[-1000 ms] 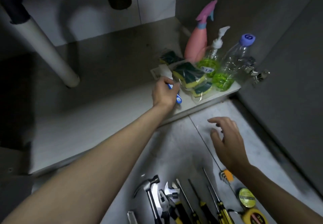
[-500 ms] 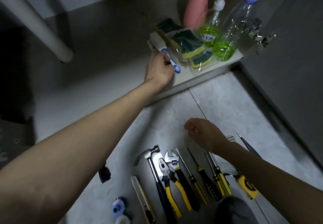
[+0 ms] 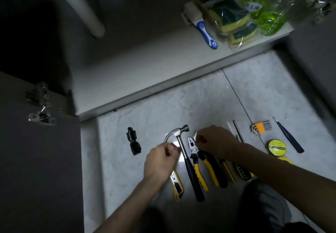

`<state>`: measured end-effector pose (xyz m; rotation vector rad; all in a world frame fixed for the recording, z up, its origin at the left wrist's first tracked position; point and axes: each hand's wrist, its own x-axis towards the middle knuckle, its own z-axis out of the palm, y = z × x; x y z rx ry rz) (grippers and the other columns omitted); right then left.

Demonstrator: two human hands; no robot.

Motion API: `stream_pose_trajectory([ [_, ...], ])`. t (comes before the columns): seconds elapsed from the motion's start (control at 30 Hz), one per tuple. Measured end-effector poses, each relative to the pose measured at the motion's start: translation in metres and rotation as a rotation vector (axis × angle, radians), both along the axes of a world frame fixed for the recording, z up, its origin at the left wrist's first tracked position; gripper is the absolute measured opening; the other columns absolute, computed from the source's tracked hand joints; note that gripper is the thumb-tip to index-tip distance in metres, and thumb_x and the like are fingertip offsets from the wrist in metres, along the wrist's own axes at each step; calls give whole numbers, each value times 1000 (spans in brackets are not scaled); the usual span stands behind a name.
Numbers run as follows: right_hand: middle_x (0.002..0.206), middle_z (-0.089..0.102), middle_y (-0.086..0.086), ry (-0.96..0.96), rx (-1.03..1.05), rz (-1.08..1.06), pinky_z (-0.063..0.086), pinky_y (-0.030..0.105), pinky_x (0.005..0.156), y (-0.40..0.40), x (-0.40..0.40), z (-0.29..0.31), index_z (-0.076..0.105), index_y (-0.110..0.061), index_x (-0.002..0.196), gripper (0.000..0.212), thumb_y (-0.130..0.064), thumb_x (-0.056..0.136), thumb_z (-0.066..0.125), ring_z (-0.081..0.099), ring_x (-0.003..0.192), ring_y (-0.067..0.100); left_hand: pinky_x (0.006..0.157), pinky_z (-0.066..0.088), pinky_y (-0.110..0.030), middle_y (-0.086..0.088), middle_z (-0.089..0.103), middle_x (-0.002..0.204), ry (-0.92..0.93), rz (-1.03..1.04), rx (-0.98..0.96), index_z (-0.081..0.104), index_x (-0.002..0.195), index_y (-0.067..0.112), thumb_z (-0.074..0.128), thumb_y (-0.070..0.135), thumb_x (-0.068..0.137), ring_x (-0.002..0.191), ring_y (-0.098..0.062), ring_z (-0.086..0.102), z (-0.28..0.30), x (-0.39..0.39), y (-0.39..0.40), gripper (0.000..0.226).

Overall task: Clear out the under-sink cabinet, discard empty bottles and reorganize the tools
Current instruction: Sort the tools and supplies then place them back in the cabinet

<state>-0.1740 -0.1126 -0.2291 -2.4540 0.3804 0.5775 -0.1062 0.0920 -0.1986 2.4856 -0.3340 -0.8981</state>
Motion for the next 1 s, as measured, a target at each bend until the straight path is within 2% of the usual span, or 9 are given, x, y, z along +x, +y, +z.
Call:
stream_pose_trajectory([
  [0.2, 105, 67, 3, 34, -134, 70, 39, 30, 69, 11, -33, -15, 60, -24, 116, 45, -58, 87, 61, 65, 96, 24, 65, 49, -29, 4, 67, 78, 21, -215, 204, 66, 82, 23, 57, 57, 90, 76, -15, 62, -17, -9, -13, 36],
  [0.27, 106, 67, 2, 60, -145, 70, 41, 30, 70, 12, -40, -17, 61, -25, 117, 43, -57, 87, 63, 66, 95, 23, 64, 45, -29, 0, 66, 84, 8, -247, 252, 65, 86, 19, 59, 57, 89, 80, -20, 61, -25, -6, -24, 38],
  [0.4, 88, 63, -2, 52, -173, 104, 46, 29, 65, 19, -43, -18, 66, -24, 104, 31, -51, 89, 63, 63, 77, 18, 70, 52, -34, -5, 65, 89, 55, -238, 268, 63, 90, 12, 59, 48, 90, 85, -25, 62, -35, -3, -33, 36],
  [0.53, 90, 64, 0, 68, -148, 113, 50, 28, 67, 26, -39, -20, 67, -20, 100, 22, -40, 90, 64, 64, 78, 17, 67, 50, -32, -3, 66, 84, 128, -107, 189, 62, 88, 14, 58, 46, 89, 82, -23, 62, -36, -3, -36, 33],
  [0.63, 77, 58, -8, 93, 3, 14, 43, 20, 58, 19, -39, -18, 65, -20, 89, 14, -33, 88, 67, 59, 67, 9, 61, 48, -33, -2, 66, 76, 147, 36, 31, 61, 87, 14, 50, 42, 94, 74, -21, 63, -29, -1, -40, 30],
  [0.73, 76, 62, -2, 85, 154, -101, 51, 28, 61, 9, -43, -11, 65, -17, 83, 17, -33, 86, 72, 60, 68, 12, 72, 58, -41, -6, 71, 65, 246, 159, -162, 64, 87, 5, 46, 31, 101, 63, -23, 70, -21, 6, -39, 34],
  [0.8, 75, 64, -2, 65, 217, -174, 52, 30, 65, 3, -44, -7, 66, -18, 83, 17, -33, 86, 74, 60, 68, 12, 69, 59, -43, -6, 69, 59, 246, 200, -231, 57, 95, 6, 44, 26, 104, 54, -23, 68, -17, 9, -37, 26],
  [0.9, 76, 67, -2, -8, 161, -234, 50, 32, 67, -11, -41, -4, 70, -18, 84, 17, -33, 84, 76, 63, 71, 16, 58, 54, -39, -1, 64, 55, 188, 267, -294, 50, 97, 12, 41, 31, 105, 48, -18, 60, -13, 13, -36, 22],
  [1.0, 73, 68, 0, -113, 51, -263, 45, 33, 64, -30, -29, 0, 69, -16, 83, 22, -38, 86, 73, 61, 69, 18, 52, 46, -25, 5, 59, 55, 111, 298, -312, 53, 89, 13, 41, 36, 104, 49, -6, 55, -11, 17, -35, 30],
])
